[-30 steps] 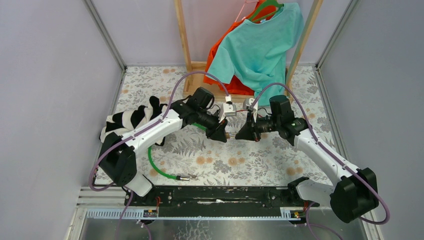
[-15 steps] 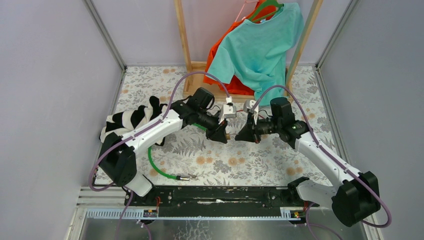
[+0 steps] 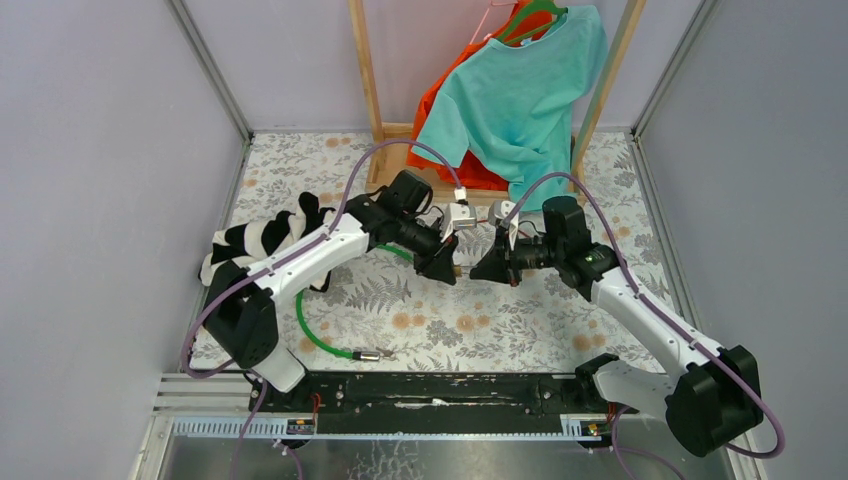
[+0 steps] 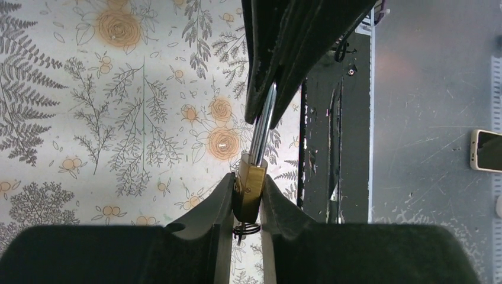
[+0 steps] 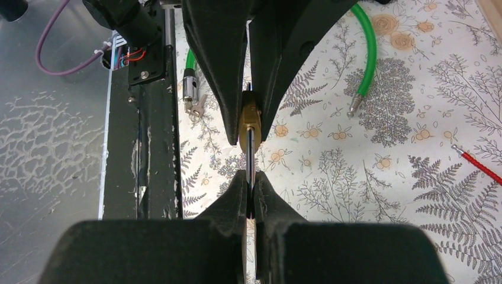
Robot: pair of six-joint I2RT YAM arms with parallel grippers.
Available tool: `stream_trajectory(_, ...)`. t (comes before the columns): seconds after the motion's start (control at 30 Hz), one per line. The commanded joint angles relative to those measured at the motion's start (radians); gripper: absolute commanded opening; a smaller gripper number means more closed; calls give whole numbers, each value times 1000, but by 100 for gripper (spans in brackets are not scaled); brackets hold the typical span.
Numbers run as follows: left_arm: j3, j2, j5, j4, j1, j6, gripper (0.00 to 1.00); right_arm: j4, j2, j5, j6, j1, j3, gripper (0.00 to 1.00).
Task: Lock with the key
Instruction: Lock the lock.
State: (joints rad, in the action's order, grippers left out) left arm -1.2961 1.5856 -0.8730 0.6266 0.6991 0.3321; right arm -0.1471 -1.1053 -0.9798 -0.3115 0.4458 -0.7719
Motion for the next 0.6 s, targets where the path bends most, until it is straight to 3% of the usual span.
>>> stream_trajectory(0.0,-117,27,-87,-242,41,-94,0,168,-30,-46,36,78,18,0)
stream_trajectory(0.13,-126,48,-108,-258,44,-113,0,206,-39,-48,65,84,28,0)
stream_trajectory(0.33,-95,10,-84,-182,16,-2,0,28,13,46,-91,41,-13,0)
stream_trajectory(0.4,-45,-14,-86,-182,-17,20,0,-1,30,32,-90,-14,-32,20)
stream_trajectory(0.57,49,-61,-93,-161,-92,65,0,-75,67,-23,-95,-136,-67,51)
